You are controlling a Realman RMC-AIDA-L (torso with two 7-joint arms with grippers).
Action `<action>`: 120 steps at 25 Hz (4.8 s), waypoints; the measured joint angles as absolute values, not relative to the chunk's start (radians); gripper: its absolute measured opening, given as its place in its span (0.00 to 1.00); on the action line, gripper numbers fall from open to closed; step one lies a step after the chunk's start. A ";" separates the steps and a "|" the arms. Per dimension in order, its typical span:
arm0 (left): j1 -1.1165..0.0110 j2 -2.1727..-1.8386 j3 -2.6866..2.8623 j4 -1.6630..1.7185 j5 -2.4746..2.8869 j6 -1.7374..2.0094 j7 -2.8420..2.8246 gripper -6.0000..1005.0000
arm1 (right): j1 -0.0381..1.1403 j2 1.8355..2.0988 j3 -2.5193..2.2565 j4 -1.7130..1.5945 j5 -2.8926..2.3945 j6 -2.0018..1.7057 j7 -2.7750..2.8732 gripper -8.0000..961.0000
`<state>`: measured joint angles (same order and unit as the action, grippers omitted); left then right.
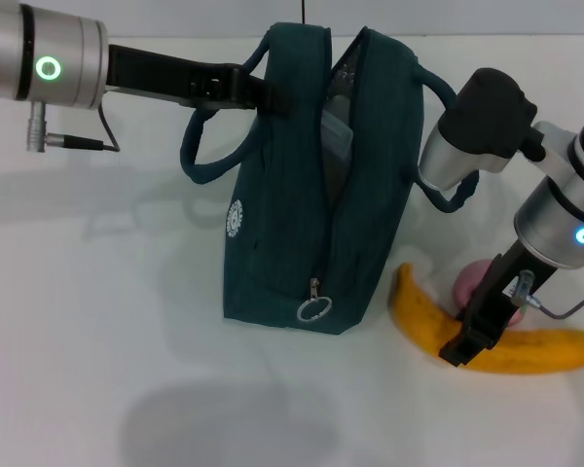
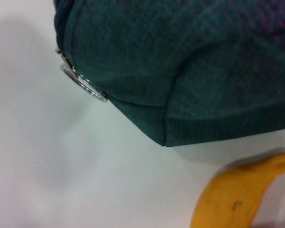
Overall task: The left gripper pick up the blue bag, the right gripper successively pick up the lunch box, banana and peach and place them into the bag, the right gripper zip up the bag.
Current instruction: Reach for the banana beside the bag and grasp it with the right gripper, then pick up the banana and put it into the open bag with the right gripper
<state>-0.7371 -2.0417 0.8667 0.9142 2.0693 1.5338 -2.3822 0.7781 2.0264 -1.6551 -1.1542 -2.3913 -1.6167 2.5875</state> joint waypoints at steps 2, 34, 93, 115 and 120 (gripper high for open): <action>-0.736 -2.042 0.867 0.914 2.069 1.534 -2.382 0.06 | 0.777 2.026 -1.655 -1.154 -2.391 -1.617 2.587 0.59; -0.743 -2.039 0.867 0.914 2.069 1.534 -2.384 0.06 | 0.636 1.930 -0.744 -0.989 -2.128 -2.058 2.252 0.46; -0.745 -2.033 0.847 0.888 2.032 1.536 -2.428 0.06 | 0.733 2.028 -0.814 -0.090 -1.399 -1.710 1.190 0.47; -0.731 -2.024 0.847 0.888 2.023 1.536 -2.427 0.06 | 0.643 2.015 -1.047 -0.331 -1.409 -1.632 1.430 0.47; -0.738 -2.020 0.846 0.888 2.025 1.532 -2.421 0.06 | 0.597 2.007 -1.045 -0.410 -1.416 -1.629 1.486 0.60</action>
<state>-0.7375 -2.0204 0.8456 0.8882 2.0246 1.5324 -2.4209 0.5972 2.0068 -1.0445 -0.4096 -1.4163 -1.6291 1.4857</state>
